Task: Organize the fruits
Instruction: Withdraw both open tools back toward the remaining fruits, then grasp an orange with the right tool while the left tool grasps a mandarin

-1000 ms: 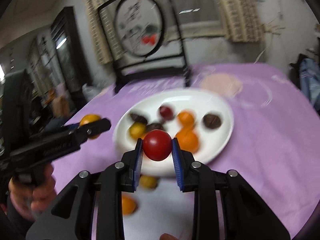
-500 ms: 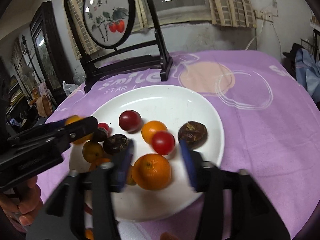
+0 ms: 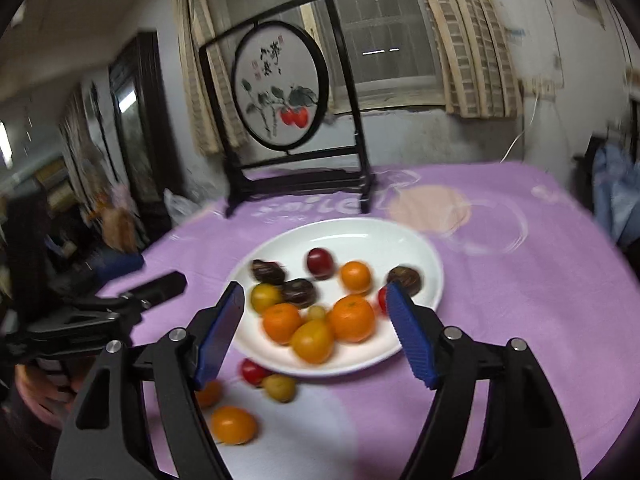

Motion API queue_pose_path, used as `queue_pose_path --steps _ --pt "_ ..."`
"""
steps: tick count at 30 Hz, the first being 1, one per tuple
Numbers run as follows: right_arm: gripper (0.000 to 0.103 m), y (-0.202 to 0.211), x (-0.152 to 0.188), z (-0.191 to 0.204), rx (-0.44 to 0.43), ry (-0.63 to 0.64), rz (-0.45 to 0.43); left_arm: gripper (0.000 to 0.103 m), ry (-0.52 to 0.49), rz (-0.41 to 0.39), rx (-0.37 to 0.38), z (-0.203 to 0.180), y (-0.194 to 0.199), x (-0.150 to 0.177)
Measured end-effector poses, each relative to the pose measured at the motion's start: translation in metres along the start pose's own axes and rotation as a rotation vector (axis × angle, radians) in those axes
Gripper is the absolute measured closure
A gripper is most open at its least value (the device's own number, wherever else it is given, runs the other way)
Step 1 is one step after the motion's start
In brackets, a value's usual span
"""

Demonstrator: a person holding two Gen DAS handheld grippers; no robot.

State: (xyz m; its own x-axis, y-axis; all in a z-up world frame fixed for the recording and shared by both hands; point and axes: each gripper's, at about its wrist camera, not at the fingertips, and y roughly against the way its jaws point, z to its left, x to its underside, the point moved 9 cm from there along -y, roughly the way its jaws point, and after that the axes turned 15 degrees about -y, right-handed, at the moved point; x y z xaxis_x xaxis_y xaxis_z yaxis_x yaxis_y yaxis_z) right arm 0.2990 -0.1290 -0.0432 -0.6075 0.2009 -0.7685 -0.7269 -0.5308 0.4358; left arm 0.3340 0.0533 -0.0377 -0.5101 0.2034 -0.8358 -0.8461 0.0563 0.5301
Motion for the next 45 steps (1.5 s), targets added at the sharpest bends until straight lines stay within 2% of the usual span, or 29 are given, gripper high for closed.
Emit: queue_pose_path --steps 1,3,4,7,9,10,14,18,25,29,36,45 --pt "0.029 -0.004 0.009 -0.004 -0.008 -0.04 0.038 0.002 0.017 0.013 0.0 0.004 0.001 0.008" --pt "0.012 -0.018 0.032 -0.007 -0.024 -0.087 0.204 0.002 0.053 0.048 0.007 0.011 0.002 0.024" --pt "0.011 -0.023 0.044 -0.005 -0.035 -0.086 0.28 0.002 0.061 0.056 0.007 0.014 0.004 0.028" --pt "0.011 -0.028 0.061 0.0 0.04 -0.015 0.333 0.002 0.06 0.052 -0.019 0.021 0.011 0.035" --pt "0.011 -0.029 0.072 0.013 -0.003 0.037 0.363 0.002 0.053 0.048 -0.047 0.025 0.016 0.039" --pt "0.011 -0.029 0.077 0.02 -0.023 0.061 0.371 0.002 0.053 0.049 -0.055 0.027 0.017 0.041" --pt "0.011 -0.034 0.099 0.031 0.001 0.158 0.408 0.002 0.066 0.061 -0.067 0.031 0.02 0.047" --pt "0.011 -0.03 0.115 0.039 0.008 0.233 0.384 0.002 0.075 0.071 -0.074 0.034 0.02 0.048" --pt "0.011 -0.038 0.124 0.037 -0.008 0.108 0.444 0.002 0.109 0.077 -0.07 0.04 0.022 0.049" --pt "0.013 -0.041 0.124 0.04 0.001 0.14 0.451 0.002 0.122 0.081 -0.07 0.041 0.024 0.049" --pt "0.027 -0.046 0.127 0.036 0.054 0.187 0.445 0.002 0.11 0.064 -0.07 0.037 0.029 0.046" --pt "0.04 -0.051 0.127 0.04 0.059 0.198 0.434 0.002 0.115 0.065 -0.066 0.039 0.03 0.046"
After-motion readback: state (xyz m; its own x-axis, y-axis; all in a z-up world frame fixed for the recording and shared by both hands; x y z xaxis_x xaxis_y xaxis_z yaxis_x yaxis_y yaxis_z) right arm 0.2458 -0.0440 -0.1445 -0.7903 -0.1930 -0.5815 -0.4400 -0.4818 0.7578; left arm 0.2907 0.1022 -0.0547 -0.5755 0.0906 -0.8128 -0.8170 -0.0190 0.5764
